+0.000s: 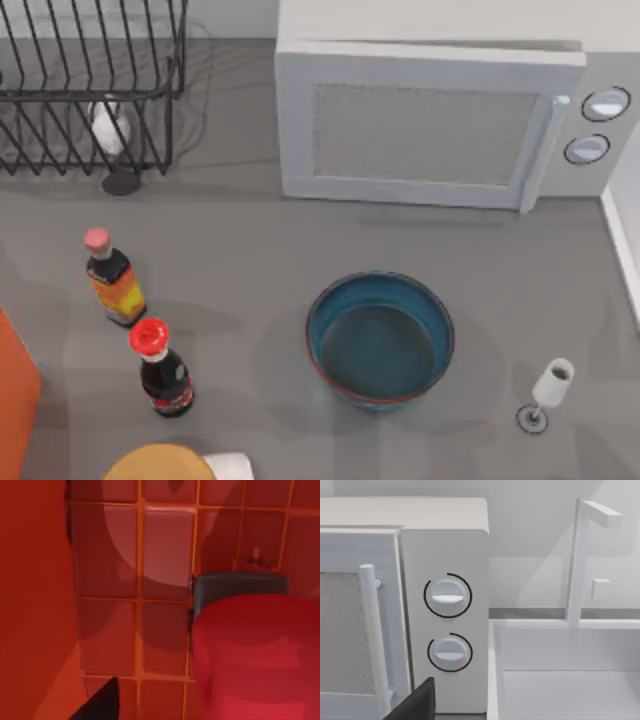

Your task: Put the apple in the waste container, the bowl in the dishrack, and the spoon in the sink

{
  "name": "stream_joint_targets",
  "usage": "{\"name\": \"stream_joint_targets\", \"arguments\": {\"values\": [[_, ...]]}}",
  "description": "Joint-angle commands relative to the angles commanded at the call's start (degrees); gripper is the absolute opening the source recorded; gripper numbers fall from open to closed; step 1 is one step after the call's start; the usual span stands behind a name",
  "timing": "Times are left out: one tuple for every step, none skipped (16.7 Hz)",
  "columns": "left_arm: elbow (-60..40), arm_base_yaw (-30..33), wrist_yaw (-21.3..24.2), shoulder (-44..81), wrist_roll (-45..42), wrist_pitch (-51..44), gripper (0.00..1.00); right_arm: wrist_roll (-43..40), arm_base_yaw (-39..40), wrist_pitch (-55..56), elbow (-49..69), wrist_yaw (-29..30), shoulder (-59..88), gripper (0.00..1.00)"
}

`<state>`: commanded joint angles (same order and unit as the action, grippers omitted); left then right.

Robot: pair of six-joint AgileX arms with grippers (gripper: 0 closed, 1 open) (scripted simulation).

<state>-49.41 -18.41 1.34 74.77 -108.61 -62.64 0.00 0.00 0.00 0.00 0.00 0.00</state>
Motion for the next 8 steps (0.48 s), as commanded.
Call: {"name": "stream_joint_targets", "arguments": {"values": [[0.9, 0.3, 0.0, -1.3, 1.8, 1.1, 1.00, 0.0, 0.0, 0.0, 0.0, 0.0, 0.0, 1.00], [2.1, 0.8, -0.1, -3.1, 4.3, 2.6, 1.00, 0.0, 0.0, 0.0, 0.0, 0.0, 0.0, 1.00], [3.5, 1.3, -0.1, -5.2, 7.3, 4.4, 1.00, 0.0, 0.0, 0.0, 0.0, 0.0, 0.0, 1.00], [5.2, 1.9, -0.2, -7.7, 10.9, 6.5, 1.00, 0.0, 0.0, 0.0, 0.0, 0.0, 0.0, 1.00], [7.0, 2.6, -0.2, -10.5, 15.2, 8.8, 1.00, 0.0, 0.0, 0.0, 0.0, 0.0, 0.0, 1.00], [9.1, 3.3, -0.3, -13.7, 20.0, 11.4, 1.00, 0.0, 0.0, 0.0, 0.0, 0.0, 0.0, 1.00], [11.3, 4.1, -0.4, -17.0, 25.3, 14.2, 1.00, 0.0, 0.0, 0.0, 0.0, 0.0, 0.0, 1.00], [13.7, 5.0, -0.5, -20.6, 31.0, 17.2, 1.00, 0.0, 0.0, 0.0, 0.0, 0.0, 0.0, 1.00]]}}
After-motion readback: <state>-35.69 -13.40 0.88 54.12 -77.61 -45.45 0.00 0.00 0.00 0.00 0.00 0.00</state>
